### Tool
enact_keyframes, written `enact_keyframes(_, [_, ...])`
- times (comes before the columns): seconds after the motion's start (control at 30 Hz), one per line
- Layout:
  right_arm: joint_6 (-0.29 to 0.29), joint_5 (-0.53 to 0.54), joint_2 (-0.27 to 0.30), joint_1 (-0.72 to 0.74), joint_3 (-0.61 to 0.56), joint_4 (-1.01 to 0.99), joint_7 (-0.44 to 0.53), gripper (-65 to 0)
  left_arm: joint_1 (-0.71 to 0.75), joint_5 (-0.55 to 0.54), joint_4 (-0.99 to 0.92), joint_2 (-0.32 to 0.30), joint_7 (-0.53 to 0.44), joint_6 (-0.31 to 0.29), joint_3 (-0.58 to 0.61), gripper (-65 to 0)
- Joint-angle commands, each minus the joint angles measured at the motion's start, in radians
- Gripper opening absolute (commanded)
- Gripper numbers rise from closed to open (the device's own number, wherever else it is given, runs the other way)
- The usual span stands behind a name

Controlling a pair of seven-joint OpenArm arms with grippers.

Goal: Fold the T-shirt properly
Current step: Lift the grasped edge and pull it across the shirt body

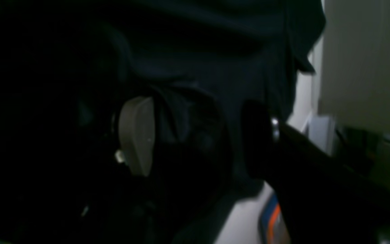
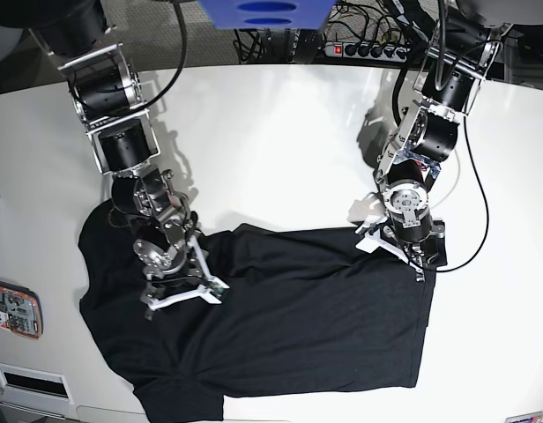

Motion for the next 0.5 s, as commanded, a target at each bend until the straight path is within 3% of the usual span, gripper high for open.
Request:
enact_keyframes(0.0, [-0.016, -0.008, 0.003, 0.032, 0.006, 0.016, 0.015, -26.8, -0.023, 0.018, 0.021, -0.006, 0.008, 0.017, -0.006, -65.0])
enact_keyframes(0.4, [-0.016, -0.008, 0.003, 0.03, 0.006, 0.017, 0.015, -26.8, -0.034, 0.018, 0.021, -0.006, 0.012, 0.017, -0.01, -65.0])
enact_keyframes(0.47, [-0.016, -0.008, 0.003, 0.029, 0.006, 0.019, 0.015, -26.8, -0.043, 0.018, 0.021, -0.006, 0.015, 0.017, -0.01, -57.0])
